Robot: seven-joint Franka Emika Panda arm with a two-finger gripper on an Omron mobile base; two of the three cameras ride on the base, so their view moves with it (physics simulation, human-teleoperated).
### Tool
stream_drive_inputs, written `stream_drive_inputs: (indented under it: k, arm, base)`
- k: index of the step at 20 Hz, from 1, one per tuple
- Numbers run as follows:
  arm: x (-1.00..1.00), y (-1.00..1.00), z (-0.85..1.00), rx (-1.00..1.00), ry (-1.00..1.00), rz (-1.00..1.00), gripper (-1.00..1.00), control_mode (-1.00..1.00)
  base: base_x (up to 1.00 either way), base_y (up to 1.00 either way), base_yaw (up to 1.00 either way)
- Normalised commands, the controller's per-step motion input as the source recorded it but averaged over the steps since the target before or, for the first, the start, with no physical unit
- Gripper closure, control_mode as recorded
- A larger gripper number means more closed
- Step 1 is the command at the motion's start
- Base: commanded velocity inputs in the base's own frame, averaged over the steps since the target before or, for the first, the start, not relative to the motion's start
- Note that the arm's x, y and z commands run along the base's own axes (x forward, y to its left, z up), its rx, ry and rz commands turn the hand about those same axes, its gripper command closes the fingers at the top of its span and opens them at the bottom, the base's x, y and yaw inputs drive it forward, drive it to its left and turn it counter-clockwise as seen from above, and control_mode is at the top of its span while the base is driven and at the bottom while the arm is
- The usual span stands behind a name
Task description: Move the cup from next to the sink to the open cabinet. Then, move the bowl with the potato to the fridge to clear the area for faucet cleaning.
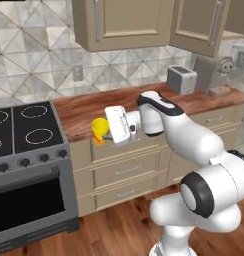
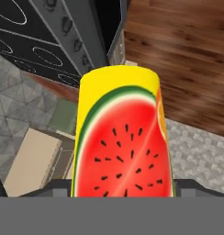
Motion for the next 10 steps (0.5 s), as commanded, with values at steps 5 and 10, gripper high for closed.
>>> stream_drive_inputs:
  k: [5,10]
  arm:
    - [0.00,0.00,0.00,0.00,0.00,0.00,1.00,1.00]
    - [0.00,0.00,0.00,0.00,0.00,0.00,1.00,1.00]
  base:
    - [0.32,-1.00,-0.12]
    - [0.28,-1.00,-0.11]
